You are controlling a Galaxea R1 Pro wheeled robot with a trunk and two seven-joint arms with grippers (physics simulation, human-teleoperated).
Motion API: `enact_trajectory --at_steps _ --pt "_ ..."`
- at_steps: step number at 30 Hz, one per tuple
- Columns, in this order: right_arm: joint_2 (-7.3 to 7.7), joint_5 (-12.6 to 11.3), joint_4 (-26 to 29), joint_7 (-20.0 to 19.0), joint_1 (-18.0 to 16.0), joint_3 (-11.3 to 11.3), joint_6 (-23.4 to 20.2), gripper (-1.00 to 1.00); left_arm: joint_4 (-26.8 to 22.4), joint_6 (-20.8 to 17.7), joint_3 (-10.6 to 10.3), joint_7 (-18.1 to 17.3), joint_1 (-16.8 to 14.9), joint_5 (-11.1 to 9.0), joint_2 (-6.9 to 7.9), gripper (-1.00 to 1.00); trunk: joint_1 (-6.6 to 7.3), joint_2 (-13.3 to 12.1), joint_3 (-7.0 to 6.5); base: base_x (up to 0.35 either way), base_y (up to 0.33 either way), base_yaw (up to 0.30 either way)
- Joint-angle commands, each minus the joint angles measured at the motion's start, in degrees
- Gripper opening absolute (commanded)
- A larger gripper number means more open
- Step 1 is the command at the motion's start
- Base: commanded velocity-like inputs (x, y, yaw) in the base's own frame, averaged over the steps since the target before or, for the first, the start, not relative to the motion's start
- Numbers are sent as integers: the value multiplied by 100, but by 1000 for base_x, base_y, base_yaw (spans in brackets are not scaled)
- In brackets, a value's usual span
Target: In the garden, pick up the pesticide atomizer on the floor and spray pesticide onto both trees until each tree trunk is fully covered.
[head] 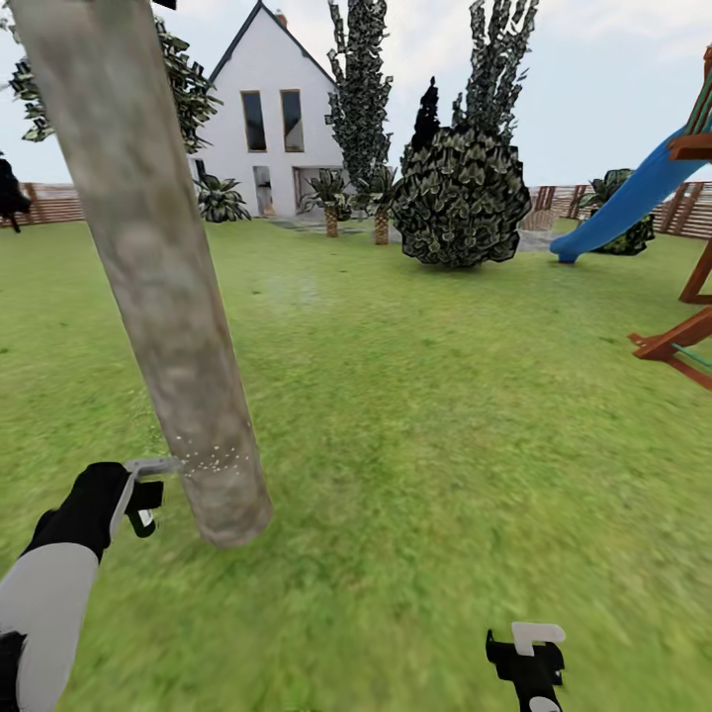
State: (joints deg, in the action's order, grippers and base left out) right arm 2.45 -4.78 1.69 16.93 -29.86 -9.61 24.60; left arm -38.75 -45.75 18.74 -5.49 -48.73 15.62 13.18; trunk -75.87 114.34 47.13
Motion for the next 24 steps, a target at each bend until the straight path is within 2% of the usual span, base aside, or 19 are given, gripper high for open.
enact_trajectory --at_steps 1,7,10,13,24 --pt "-1 -49 -2 12 -3 -50 16 100 -11 -20 15 -57 15 62 11 -100 1 2 5 0 0 276" --pt "0 -49 -2 12 -3 -50 13 100 -18 -30 8 -57 73 65 -23 -100 1 2 5 32 -11 185" --pt "14 -49 -2 20 -3 -50 13 100 -18 -24 6 -50 74 66 -180 -100 1 2 5 206 -179 4" --pt "18 -49 -2 20 -3 -50 12 100 -18 -22 -1 -49 66 70 -273 -100 1 2 5 107 -257 0" --pt "17 -49 -2 20 -3 -50 10 100 -18 -21 7 -40 65 73 -281 -100 1 2 5 135 -268 0"
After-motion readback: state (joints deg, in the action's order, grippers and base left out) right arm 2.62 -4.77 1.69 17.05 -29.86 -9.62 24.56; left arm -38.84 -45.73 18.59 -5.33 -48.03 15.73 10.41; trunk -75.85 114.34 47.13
